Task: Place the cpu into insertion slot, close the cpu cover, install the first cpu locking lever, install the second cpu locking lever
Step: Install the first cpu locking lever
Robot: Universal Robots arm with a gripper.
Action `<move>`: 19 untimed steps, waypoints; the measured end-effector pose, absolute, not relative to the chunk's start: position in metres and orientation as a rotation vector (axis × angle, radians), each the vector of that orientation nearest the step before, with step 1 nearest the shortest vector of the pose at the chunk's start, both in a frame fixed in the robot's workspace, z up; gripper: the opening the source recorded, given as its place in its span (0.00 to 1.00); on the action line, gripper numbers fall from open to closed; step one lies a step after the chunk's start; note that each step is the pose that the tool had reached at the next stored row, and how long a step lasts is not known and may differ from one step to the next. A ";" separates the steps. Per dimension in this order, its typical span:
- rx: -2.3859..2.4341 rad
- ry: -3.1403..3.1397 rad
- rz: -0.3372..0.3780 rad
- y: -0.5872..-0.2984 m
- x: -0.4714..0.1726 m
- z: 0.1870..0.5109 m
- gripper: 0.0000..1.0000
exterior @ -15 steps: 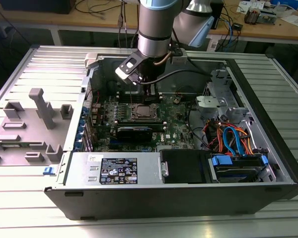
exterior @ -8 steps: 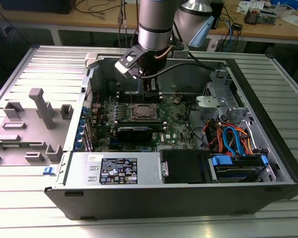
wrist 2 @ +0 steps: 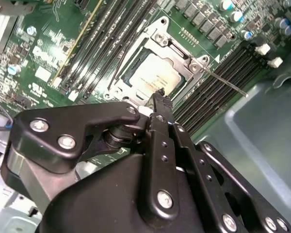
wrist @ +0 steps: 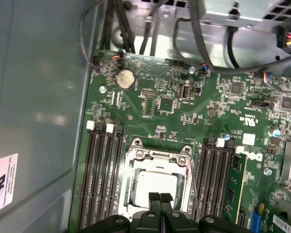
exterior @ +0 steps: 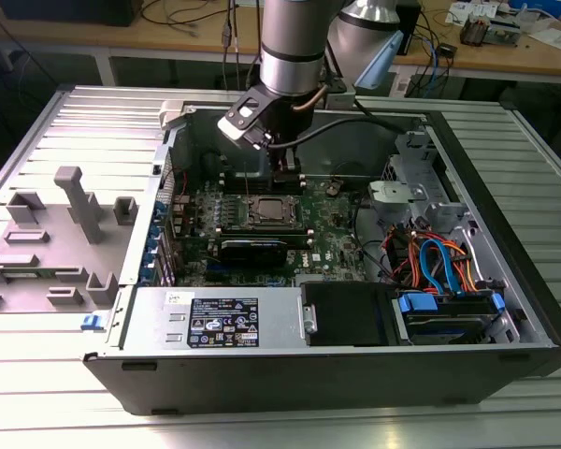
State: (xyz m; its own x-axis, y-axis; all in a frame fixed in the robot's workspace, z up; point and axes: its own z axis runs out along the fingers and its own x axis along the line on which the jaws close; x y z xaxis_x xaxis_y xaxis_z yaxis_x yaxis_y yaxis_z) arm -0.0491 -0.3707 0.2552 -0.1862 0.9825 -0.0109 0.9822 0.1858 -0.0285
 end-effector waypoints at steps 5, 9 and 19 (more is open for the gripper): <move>-1.896 -2.493 0.046 -0.371 -0.049 0.255 0.11; -1.890 -2.498 0.046 -0.371 -0.049 0.255 0.11; -1.890 -2.499 0.046 -0.371 -0.049 0.255 0.11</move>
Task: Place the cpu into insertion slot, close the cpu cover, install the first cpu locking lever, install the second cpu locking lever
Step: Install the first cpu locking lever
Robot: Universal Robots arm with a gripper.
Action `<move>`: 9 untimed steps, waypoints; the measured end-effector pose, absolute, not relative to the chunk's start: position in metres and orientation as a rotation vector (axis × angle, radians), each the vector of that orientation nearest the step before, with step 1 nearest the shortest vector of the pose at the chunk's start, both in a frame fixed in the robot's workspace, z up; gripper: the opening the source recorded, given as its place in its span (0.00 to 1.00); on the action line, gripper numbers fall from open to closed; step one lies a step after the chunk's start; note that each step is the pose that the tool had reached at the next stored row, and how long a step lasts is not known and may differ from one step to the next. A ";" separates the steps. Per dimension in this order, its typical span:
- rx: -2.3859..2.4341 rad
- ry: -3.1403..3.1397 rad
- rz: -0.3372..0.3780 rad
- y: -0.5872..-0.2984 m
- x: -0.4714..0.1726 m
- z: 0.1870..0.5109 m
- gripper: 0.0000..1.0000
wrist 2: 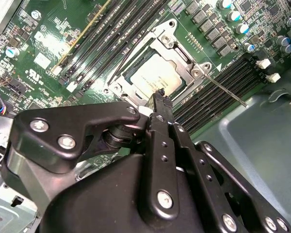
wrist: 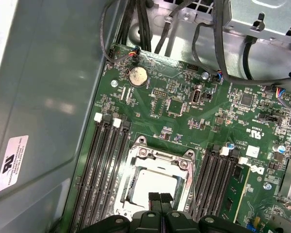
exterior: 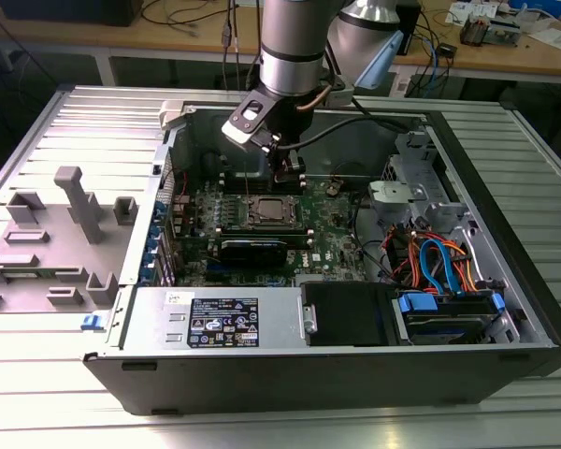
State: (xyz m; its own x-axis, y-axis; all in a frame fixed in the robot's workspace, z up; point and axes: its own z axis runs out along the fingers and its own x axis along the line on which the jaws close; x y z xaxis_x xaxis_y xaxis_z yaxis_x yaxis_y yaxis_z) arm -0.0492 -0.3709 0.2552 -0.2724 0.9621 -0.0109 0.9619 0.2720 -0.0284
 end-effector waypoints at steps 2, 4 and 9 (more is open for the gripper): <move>-1.886 -2.502 0.046 -0.371 -0.049 0.255 0.11; -1.864 -2.518 0.046 -0.372 -0.049 0.255 0.11; -1.758 -2.595 0.046 -0.372 -0.050 0.259 0.11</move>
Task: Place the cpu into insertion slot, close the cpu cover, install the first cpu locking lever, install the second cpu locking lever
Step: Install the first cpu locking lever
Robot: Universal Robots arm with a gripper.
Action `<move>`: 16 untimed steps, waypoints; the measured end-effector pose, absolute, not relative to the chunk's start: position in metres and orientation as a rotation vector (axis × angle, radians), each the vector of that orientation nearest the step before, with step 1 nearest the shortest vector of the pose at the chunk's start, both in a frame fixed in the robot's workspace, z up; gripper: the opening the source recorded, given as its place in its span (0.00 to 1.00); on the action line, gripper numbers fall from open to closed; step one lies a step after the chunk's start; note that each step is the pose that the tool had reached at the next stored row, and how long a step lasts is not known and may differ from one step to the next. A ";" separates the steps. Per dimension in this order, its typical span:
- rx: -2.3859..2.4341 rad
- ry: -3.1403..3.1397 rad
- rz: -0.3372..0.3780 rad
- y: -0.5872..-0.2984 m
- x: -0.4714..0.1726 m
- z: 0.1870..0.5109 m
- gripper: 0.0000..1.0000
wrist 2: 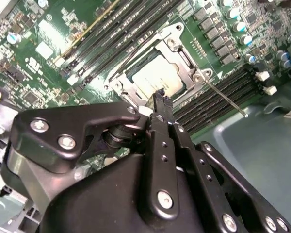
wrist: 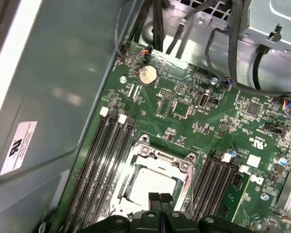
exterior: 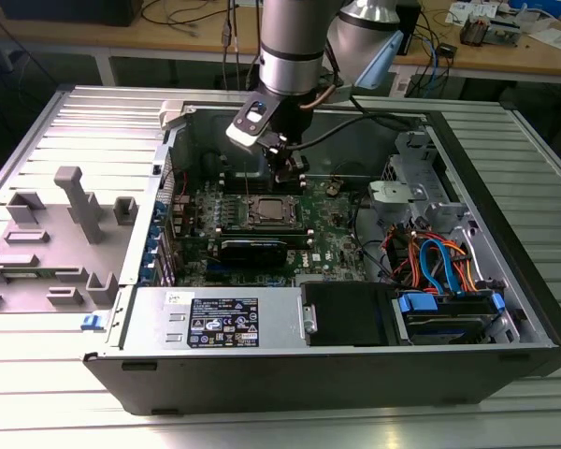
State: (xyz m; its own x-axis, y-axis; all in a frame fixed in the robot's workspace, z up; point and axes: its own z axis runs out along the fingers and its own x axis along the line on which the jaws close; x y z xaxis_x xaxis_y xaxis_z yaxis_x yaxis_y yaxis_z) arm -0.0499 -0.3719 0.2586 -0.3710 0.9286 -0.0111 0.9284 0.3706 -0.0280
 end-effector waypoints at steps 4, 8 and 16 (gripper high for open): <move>-1.678 -2.650 0.046 -0.372 -0.051 0.264 0.11; -1.557 -2.724 0.046 -0.372 -0.051 0.263 0.11; -1.278 -2.869 0.046 -0.372 -0.051 0.262 0.11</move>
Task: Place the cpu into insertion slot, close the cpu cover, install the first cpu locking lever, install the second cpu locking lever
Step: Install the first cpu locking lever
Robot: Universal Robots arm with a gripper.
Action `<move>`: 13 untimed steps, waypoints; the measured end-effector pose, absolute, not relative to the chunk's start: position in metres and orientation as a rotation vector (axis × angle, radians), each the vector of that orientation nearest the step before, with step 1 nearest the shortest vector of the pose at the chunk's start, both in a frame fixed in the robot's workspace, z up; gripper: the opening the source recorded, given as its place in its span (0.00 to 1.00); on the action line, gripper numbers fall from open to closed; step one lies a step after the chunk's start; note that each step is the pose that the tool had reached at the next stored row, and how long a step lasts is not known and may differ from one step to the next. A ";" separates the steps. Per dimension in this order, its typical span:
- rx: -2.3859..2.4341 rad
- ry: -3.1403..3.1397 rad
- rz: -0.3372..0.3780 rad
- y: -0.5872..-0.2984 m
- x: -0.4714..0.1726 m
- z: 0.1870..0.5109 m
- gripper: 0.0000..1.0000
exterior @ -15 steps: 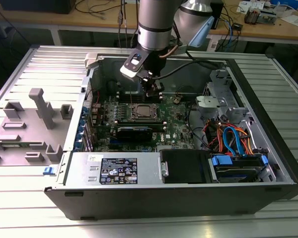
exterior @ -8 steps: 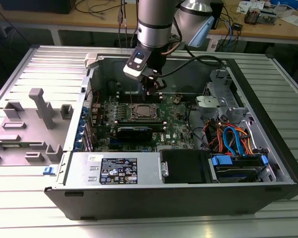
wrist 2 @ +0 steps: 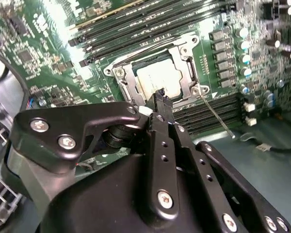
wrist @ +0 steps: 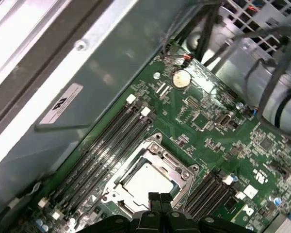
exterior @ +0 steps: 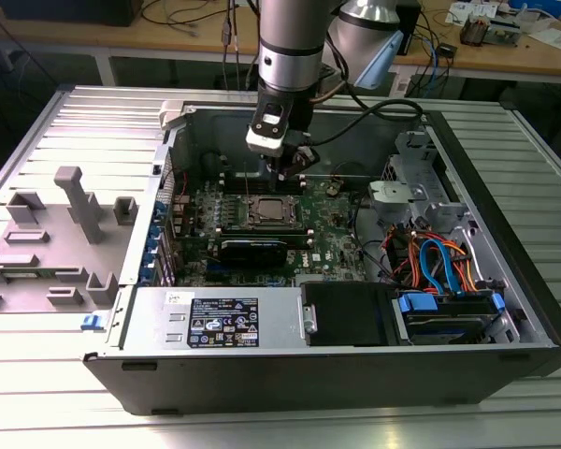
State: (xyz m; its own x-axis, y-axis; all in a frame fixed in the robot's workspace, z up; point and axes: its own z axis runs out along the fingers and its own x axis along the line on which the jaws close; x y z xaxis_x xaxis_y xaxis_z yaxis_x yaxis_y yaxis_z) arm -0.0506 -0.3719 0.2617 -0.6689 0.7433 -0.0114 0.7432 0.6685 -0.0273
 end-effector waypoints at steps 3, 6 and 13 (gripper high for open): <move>-1.201 -2.903 0.046 -0.372 -0.051 0.262 0.11; -1.141 -2.927 0.046 -0.372 -0.051 0.262 0.11; -0.978 -2.988 0.046 -0.372 -0.051 0.262 0.11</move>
